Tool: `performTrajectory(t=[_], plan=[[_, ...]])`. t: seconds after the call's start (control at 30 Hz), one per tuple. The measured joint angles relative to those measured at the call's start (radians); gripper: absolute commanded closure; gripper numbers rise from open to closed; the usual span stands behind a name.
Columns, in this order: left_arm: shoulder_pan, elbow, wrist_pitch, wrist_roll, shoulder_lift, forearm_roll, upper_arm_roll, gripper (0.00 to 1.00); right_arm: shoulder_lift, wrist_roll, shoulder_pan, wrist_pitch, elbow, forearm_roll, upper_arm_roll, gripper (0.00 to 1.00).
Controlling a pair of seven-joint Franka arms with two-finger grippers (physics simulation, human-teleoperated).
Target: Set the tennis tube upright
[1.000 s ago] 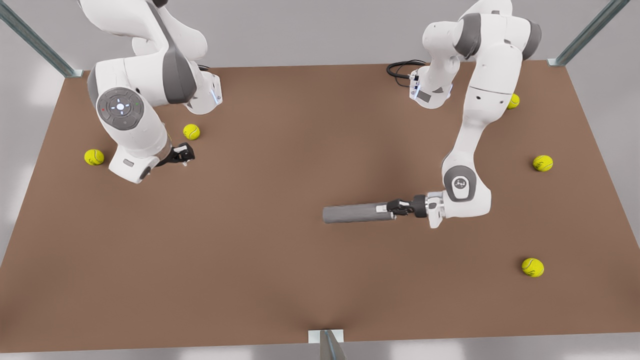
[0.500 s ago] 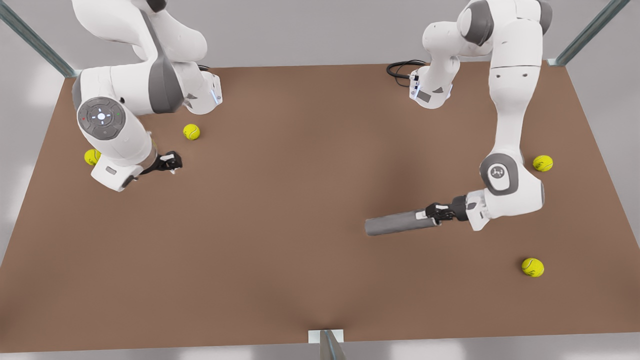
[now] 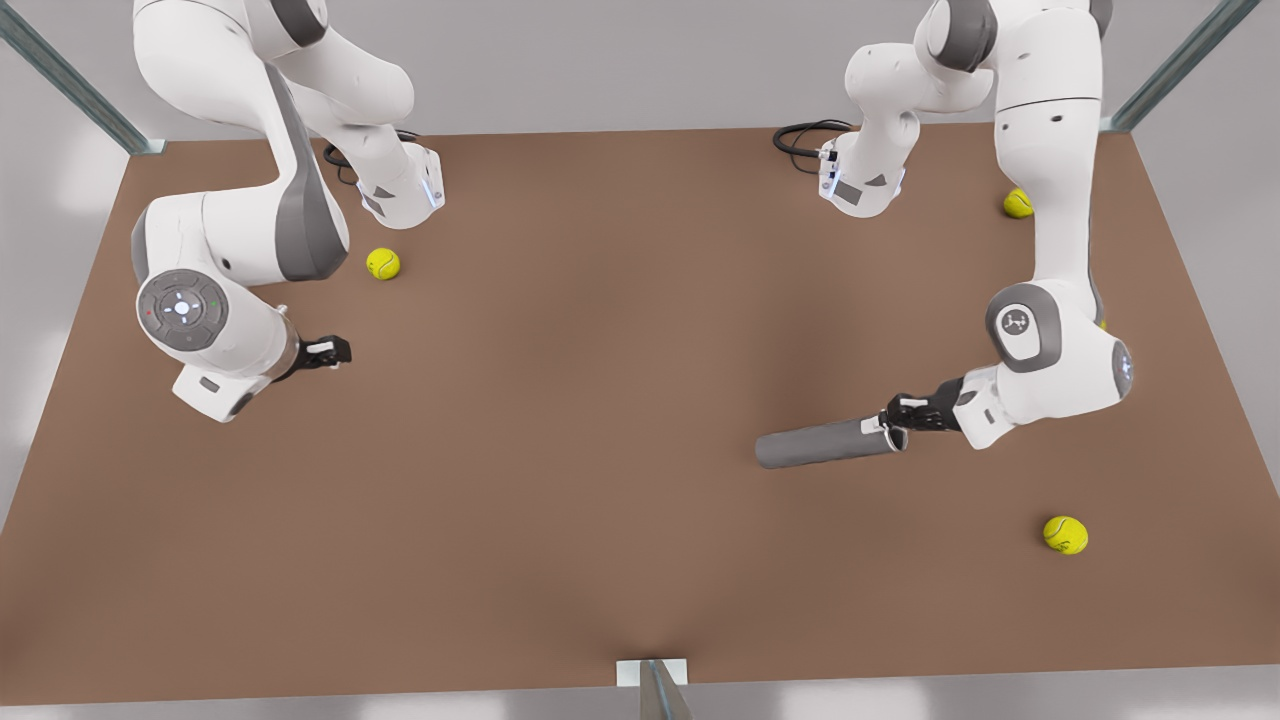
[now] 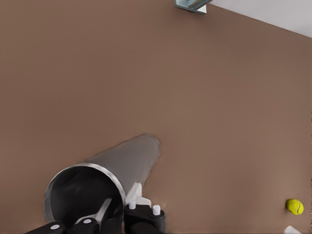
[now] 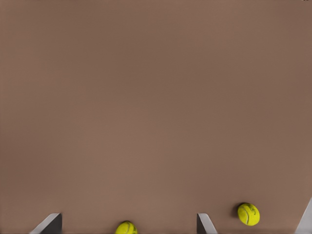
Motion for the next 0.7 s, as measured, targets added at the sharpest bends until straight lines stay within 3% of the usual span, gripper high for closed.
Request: performTrajectory(t=[0.33, 0.43, 0.57, 0.7], plan=[[0.000, -0.002, -0.016, -0.006, 0.002, 0.066, -0.009, 0.79, 0.094, -0.003, -0.054, 0.098, -0.003, -0.007, 0.000, 0.00], [0.000, 0.000, -0.024, -0.002, 0.002, -0.045, -0.008, 0.79, 0.088, -0.003, -0.031, 0.075, 0.000, -0.007, 0.009, 0.00], [0.000, -0.001, -0.036, 0.015, 0.002, -0.479, -0.008, 0.79, 0.084, -0.002, 0.031, 0.050, 0.000, -0.009, 0.009, 0.00], [0.000, -0.001, -0.035, 0.015, 0.002, -0.567, -0.008, 0.79, 0.084, 0.000, 0.031, 0.050, 0.000, -0.009, 0.009, 0.00]])
